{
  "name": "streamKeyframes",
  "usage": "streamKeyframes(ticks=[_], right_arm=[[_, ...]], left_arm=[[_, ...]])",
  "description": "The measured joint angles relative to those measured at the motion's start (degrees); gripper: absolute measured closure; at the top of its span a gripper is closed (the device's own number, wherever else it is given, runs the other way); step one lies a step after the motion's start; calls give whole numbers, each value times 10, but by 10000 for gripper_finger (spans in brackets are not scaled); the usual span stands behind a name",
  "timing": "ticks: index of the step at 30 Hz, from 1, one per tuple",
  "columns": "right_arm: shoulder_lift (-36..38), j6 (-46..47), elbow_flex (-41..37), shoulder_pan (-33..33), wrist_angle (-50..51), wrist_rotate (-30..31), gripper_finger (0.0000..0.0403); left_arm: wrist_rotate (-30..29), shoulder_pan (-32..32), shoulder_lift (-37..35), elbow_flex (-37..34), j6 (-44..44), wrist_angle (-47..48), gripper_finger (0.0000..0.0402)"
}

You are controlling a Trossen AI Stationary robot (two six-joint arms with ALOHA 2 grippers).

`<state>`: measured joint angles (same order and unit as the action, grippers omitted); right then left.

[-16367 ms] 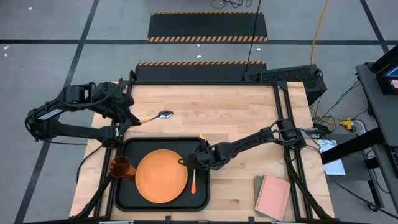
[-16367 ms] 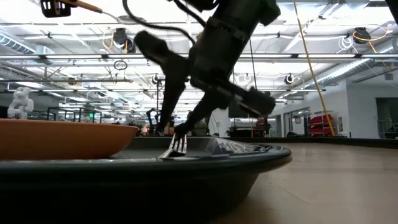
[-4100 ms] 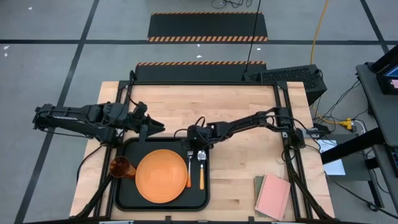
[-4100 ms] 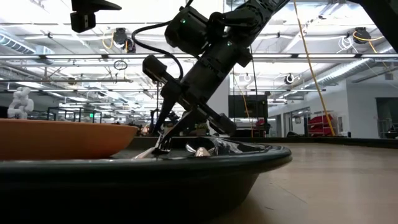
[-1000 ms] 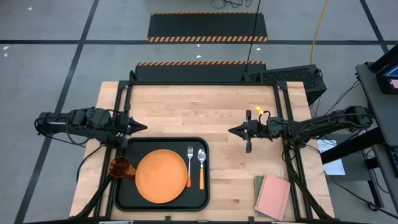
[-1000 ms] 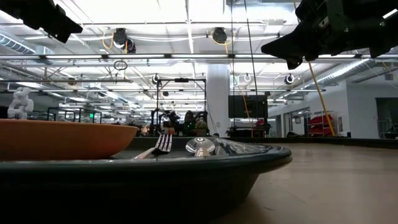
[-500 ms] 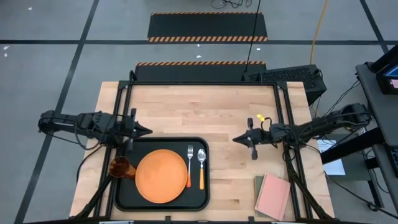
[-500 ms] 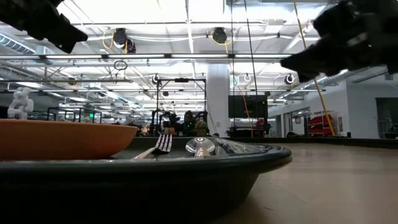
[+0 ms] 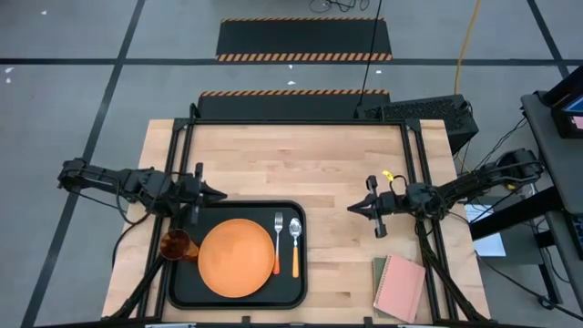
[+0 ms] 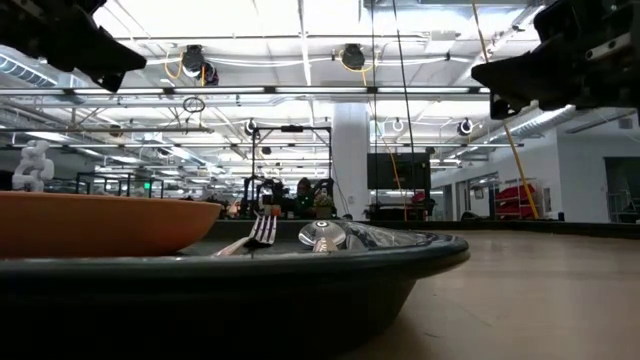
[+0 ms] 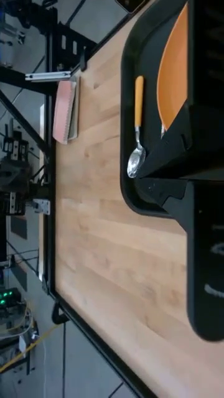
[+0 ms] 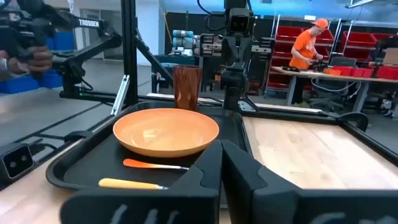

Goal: Pick and place plate/cup/fork/spoon on tray
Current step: Return to Home Position

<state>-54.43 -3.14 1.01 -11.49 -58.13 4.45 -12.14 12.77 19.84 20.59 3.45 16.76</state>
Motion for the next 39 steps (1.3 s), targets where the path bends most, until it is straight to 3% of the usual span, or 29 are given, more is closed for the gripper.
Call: streamKeyframes(ticks=[6,13,21,39], right_arm=[[1,9,-1,0,-3,0,403],[1,-8,-1,0,-1,2,403],[1,-27,-1,0,15,-1,403],[1,-72,-2,0,5,-18,403]], left_arm=[[-4,12,0,-19,-9,-13,399],[-16,32,0,-88,-48,-158,400],[-26,28,0,-150,-66,-254,399],[3,1,0,-159,-88,-276,400]])
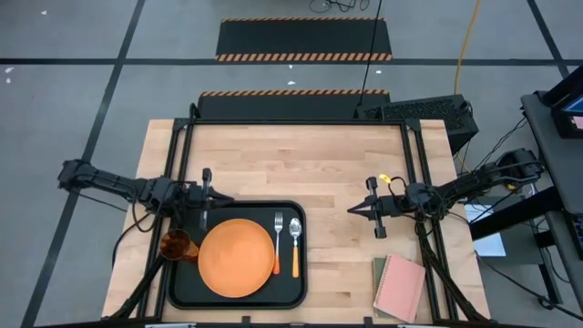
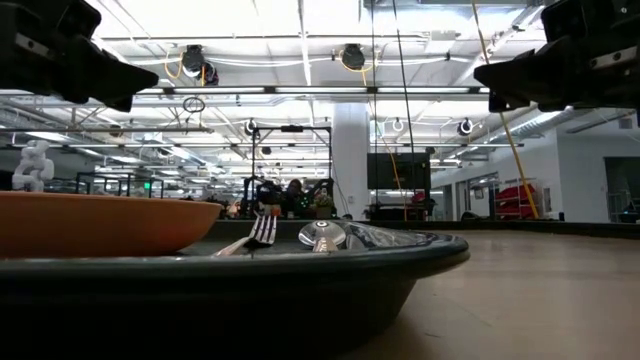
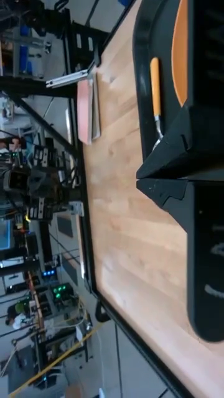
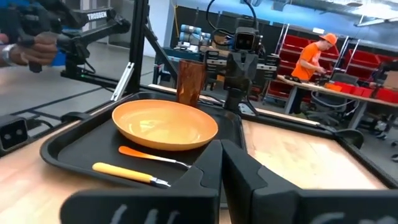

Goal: Pick and place plate/cup/fork/spoon on tray
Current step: Return to Home Position

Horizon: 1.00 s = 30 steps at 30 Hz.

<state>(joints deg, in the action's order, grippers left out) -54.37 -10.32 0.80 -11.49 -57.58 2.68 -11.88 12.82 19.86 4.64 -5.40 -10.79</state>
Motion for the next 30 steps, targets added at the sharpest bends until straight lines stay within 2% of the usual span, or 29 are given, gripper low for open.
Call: streamKeyframes(ticks=[11,16,21,26,30], right_arm=[[0,-9,0,8,16,1,403],[0,5,0,10,35,0,403],[0,6,0,10,22,0,403],[18,9,0,10,84,-6,403],[66,-7,0,20,135,-15,403]], left_arm=[[30,-67,0,-1,-16,-3,398],[44,-86,0,-36,-18,-38,399],[39,-105,-1,-41,-23,-28,400],[44,-124,-1,-41,-20,-23,397],[49,-128,-1,-41,-16,-17,399]])
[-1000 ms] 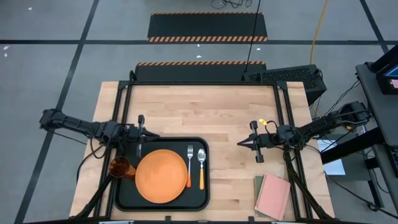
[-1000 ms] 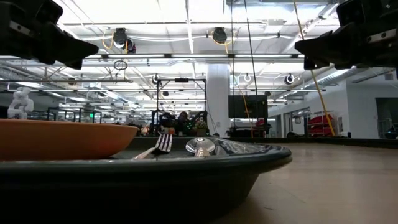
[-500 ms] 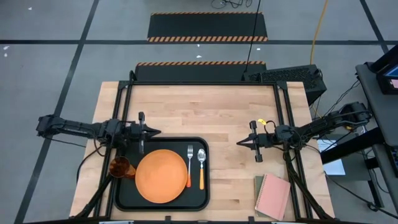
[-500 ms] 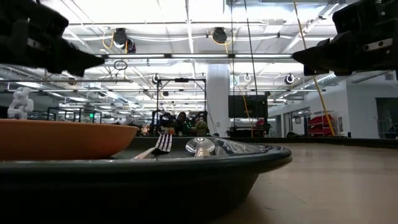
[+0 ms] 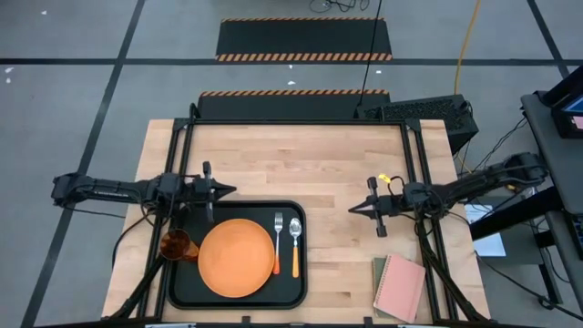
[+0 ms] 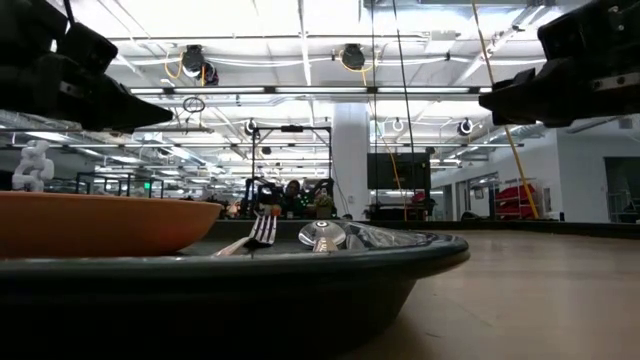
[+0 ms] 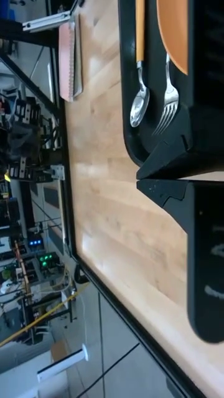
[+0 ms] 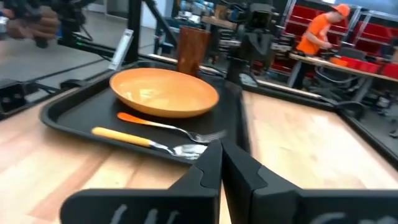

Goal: Pick and place plate/cup/fork/spoon on tray
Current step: Return to Home Position

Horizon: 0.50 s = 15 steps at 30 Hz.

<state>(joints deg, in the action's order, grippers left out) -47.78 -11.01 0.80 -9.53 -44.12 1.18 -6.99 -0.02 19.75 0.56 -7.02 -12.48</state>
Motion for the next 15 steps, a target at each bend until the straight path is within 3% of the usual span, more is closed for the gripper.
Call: streamKeyframes(ticks=[3,11,15], right_arm=[[54,-2,0,20,58,-5,403],[176,-6,1,106,121,-147,403],[209,8,1,139,142,-165,403]], left_arm=[[0,0,0,0,1,-1,396],[0,0,0,0,3,-2,396],[0,0,0,0,4,-4,398]])
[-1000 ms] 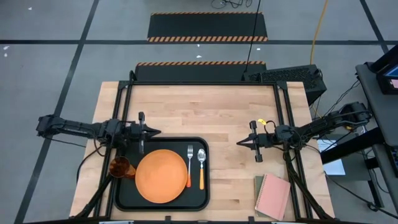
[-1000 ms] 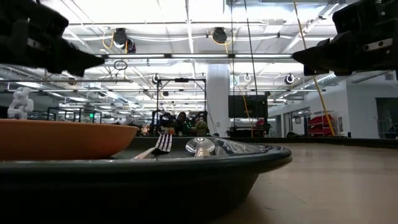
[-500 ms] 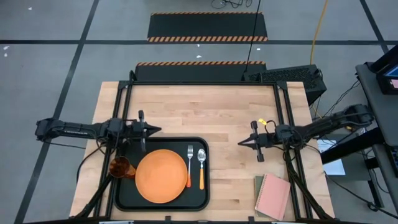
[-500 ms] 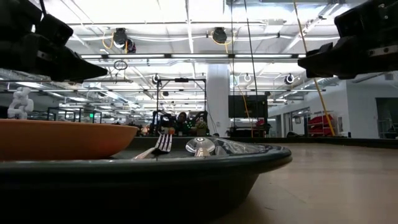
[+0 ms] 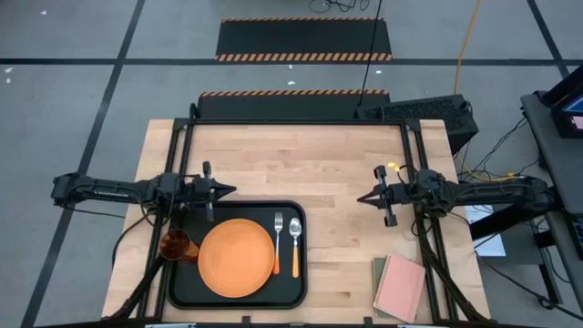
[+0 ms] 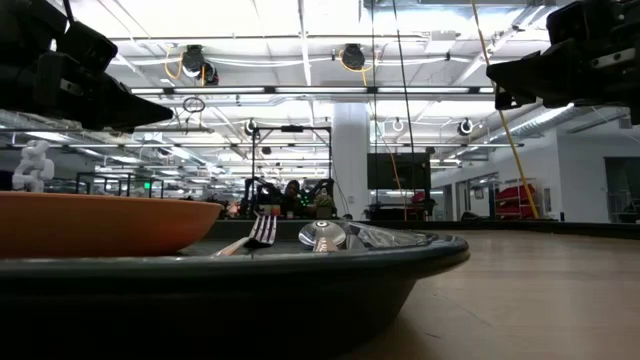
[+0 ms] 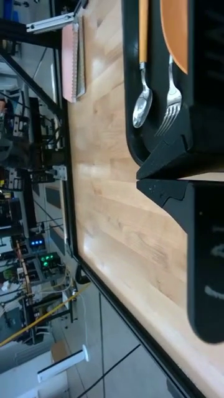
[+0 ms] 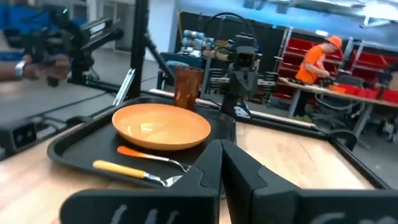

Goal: Pick and place plate/cup/fork/spoon on tray
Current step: Return to Home Position

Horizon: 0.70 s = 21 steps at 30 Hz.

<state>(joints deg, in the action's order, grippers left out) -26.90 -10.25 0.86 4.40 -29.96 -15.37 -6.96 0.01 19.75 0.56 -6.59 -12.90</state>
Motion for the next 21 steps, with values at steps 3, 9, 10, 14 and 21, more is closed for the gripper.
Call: streamKeyframes(ticks=[3,9,10,14,21], right_arm=[[14,49,0,10,3,4,403],[27,104,0,-32,32,132,403],[29,101,0,-45,35,157,403],[44,68,0,-100,33,171,403],[99,47,0,-120,82,168,403]], left_arm=[[0,0,0,0,0,-6,394],[0,0,0,0,-4,-6,398],[0,0,0,0,-3,-6,396],[0,0,0,0,-2,-5,397],[0,0,0,0,0,-6,395]])
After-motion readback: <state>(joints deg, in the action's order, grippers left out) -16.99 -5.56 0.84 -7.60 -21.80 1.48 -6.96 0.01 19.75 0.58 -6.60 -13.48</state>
